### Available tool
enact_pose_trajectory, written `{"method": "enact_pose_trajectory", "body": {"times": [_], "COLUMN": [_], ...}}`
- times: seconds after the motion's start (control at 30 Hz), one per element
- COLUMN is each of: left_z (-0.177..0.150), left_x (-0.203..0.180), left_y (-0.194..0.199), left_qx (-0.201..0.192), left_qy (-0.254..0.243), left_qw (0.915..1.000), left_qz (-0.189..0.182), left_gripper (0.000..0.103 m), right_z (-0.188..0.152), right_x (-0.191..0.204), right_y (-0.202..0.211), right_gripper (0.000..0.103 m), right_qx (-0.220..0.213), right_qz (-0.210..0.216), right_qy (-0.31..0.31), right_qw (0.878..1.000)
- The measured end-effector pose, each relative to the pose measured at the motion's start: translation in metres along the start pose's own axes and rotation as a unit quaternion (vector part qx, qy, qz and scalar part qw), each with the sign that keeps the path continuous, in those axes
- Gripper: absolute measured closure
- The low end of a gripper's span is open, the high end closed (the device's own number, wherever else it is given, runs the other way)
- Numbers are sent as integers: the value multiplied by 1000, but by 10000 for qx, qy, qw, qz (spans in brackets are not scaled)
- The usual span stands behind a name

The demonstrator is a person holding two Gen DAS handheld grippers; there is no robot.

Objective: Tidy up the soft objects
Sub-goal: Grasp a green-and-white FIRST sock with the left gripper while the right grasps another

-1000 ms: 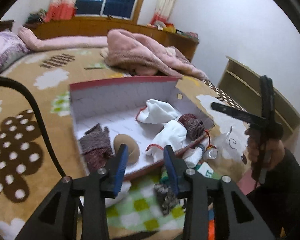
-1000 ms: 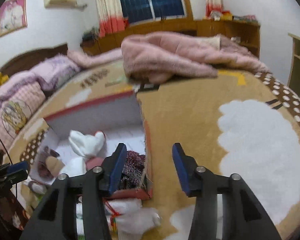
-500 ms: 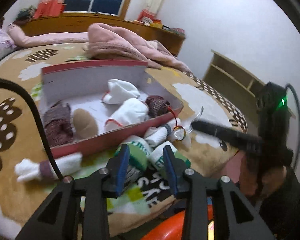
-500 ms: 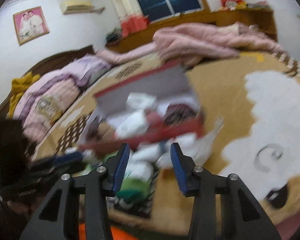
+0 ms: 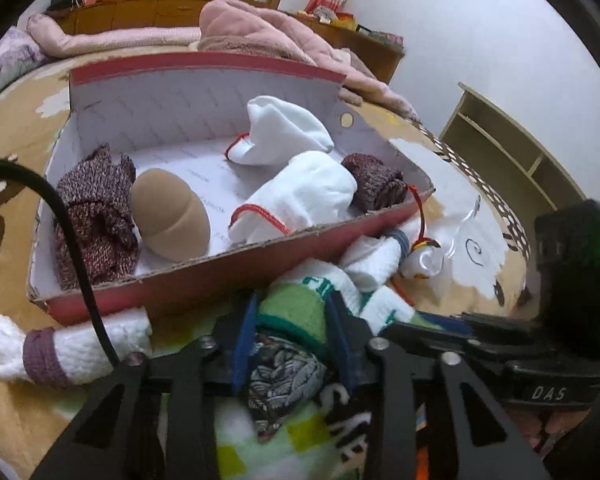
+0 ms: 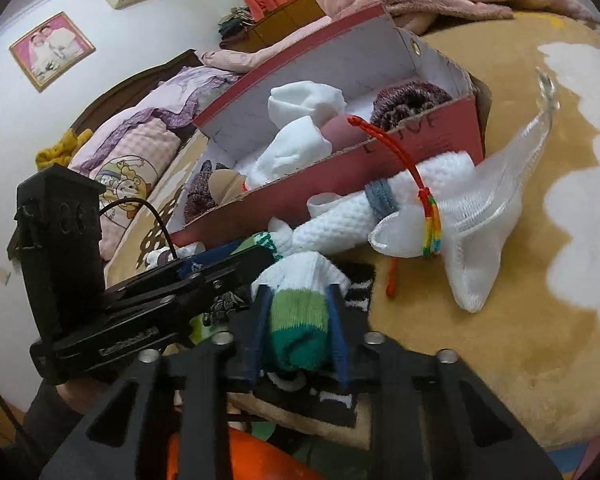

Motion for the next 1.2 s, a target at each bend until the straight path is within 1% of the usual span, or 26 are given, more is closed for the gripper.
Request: {"method": "enact_pose_trajectory", "body": {"times": [0.07,0.1,0.2,0.27,0.33,0.43,0.5,0.67,0.77,0.9,0.93,1.03,1.1,1.2], "left_z": [0,0,2,3,5,10,12,14,15,16,17,17,17,16], "left_x": [-1,-4,-12,-14,-15,-17,-18,-20,-16,-4,-3,-5,-7,-9], "left_y": [-1,0,7,15,27,42,51,66,79,94,96,102,105,103], "left_qx": [-93,-149,-308,-394,-563,-826,-1038,-1302,-1480,-1571,-1575,-1619,-1667,-1802], "left_qy": [-99,-189,-416,-454,-500,-467,-493,-466,-385,-29,1,-93,-116,-138], "left_qw": [9999,9997,9986,9981,9971,9955,9934,9904,9882,9869,9867,9862,9853,9830], "left_qz": [42,70,134,101,64,-66,21,72,-26,-373,-407,-321,-367,-320], "left_gripper": [81,82,82,82,82,83,84,85,85,85,85,85,85,84], "right_z": [1,2,4,7,9,12,14,19,23,27,28,32,32,33], "right_x": [2,4,11,15,16,14,14,26,28,24,23,23,24,25], "right_y": [6,10,22,32,38,41,41,44,49,49,50,52,54,53], "right_gripper": [85,85,85,85,85,85,85,85,85,85,85,84,84,84], "right_qx": [-99,-158,-353,-489,-614,-681,-717,-1009,-1168,-1213,-1215,-1268,-1315,-1323], "right_qz": [30,17,98,201,256,316,285,130,100,-1,-10,-20,-28,-43], "right_qy": [56,111,237,322,364,320,313,629,724,668,653,647,682,716], "right_qw": [9999,9998,9990,9981,9971,9967,9965,9928,9905,9904,9904,9898,9890,9886]}}
Point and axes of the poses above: each gripper's, at about its wrist camera, not at the fingertips, and y roughly against the way its jaws point, x to its left, z to its top, the point moved 2 cm from there along -y, roughly the way its jaws point, and after that the axes turned 12 degrees about -z, right-handed, at the moved point
